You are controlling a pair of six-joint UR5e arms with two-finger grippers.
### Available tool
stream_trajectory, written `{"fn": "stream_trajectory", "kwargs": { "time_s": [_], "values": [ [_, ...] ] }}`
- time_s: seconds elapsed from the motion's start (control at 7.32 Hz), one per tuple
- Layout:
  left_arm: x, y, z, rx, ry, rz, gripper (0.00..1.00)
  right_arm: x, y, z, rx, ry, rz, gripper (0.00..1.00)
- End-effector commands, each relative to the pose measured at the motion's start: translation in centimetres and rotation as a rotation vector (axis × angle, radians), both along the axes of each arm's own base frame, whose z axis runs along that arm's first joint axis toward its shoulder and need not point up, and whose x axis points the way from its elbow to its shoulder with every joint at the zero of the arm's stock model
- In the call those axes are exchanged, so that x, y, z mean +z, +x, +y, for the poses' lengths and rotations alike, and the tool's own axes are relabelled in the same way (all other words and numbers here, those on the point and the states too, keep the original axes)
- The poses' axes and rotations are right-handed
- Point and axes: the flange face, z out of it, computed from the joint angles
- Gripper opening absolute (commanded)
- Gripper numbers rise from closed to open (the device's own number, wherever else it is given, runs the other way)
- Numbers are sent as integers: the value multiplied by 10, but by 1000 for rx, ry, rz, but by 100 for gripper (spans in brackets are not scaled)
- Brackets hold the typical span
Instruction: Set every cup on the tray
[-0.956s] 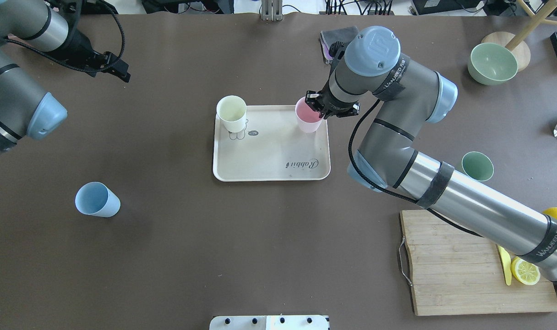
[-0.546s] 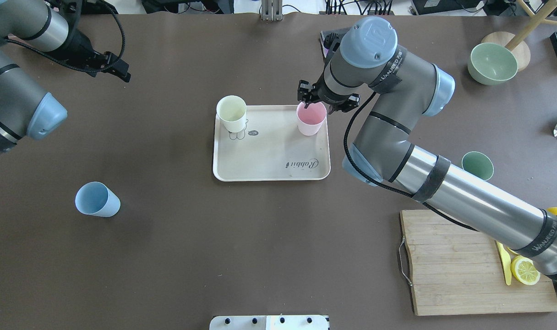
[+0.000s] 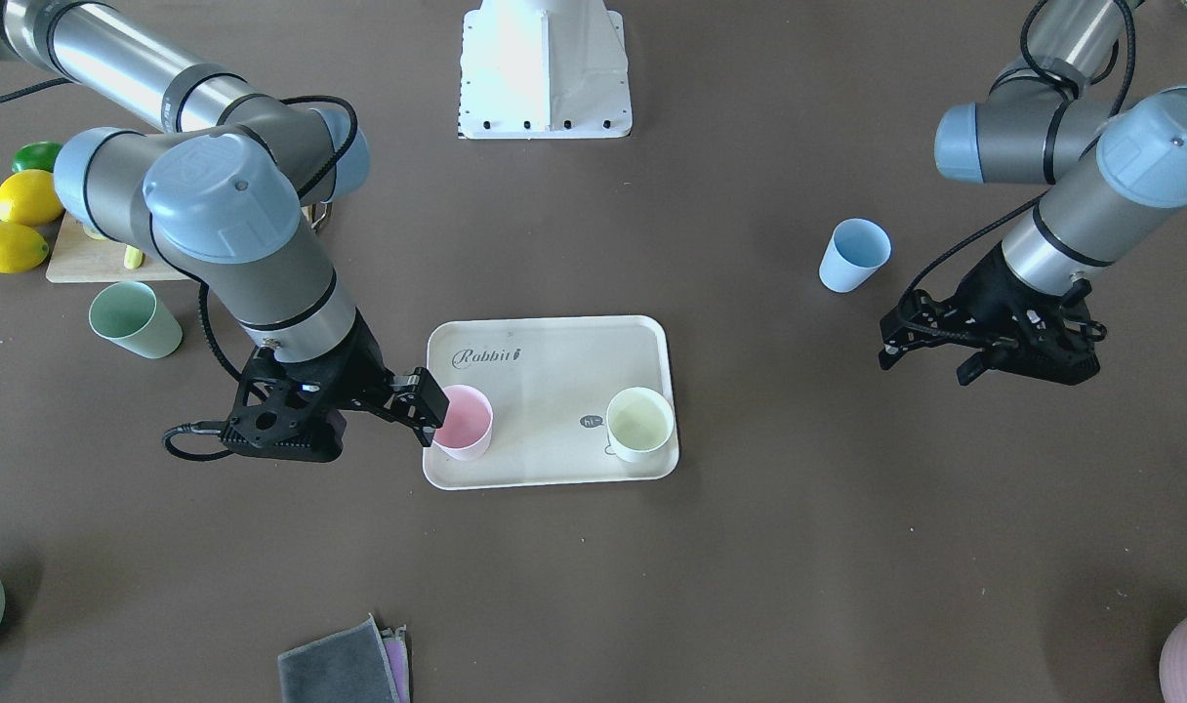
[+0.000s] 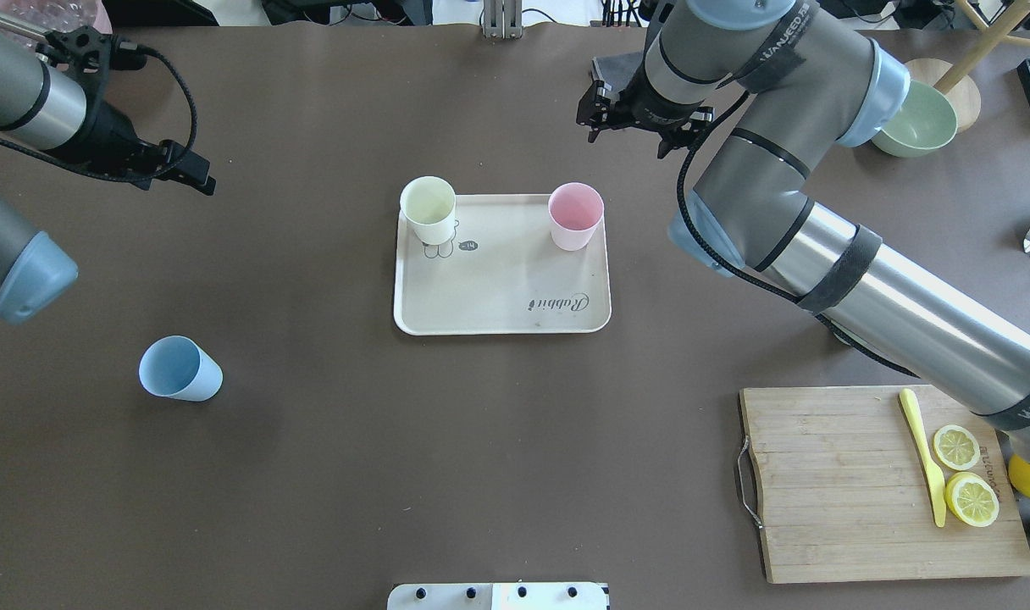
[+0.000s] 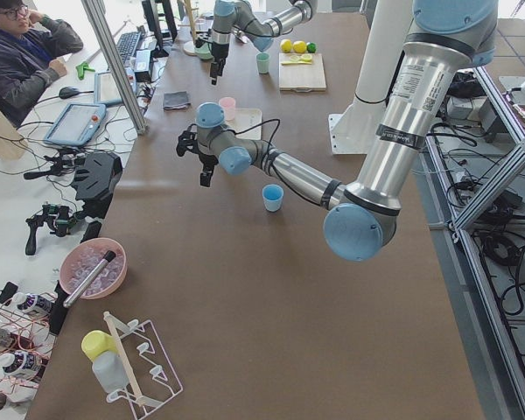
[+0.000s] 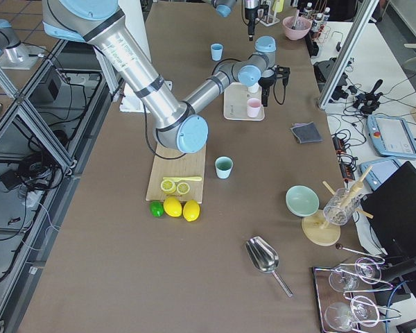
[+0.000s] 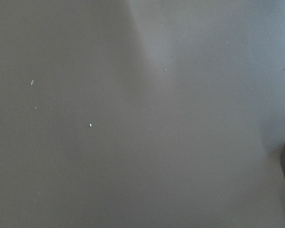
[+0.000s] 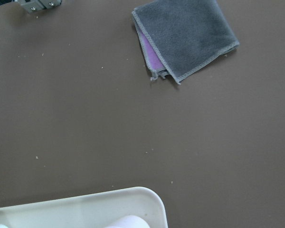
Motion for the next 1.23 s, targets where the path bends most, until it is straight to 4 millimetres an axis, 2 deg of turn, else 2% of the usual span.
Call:
{"fn": "stream_trajectory", "kwargs": {
  "time_s": [0.0, 0.27, 0.41, 0.55, 0.68, 0.96, 1.09],
  "values": [
    [32, -2, 79, 36, -55, -23, 98, 24, 64, -1, -36, 23, 11, 100],
    [58, 16, 120, 56, -57, -1, 98, 37, 113, 5, -84, 43, 38, 100],
    [67, 30, 136, 73, -47, -8, 98, 49, 144, 8, -101, 70, 59, 100],
    [72, 42, 144, 81, -37, -28, 98, 65, 166, 13, -124, 79, 58, 100],
    [75, 49, 148, 85, -34, -39, 98, 72, 175, 12, -130, 87, 64, 100],
    [77, 57, 154, 100, -32, -46, 98, 73, 175, 11, -132, 88, 65, 100],
    [82, 61, 155, 105, -35, -55, 81, 74, 175, 11, -131, 87, 67, 100]
  ]
}}
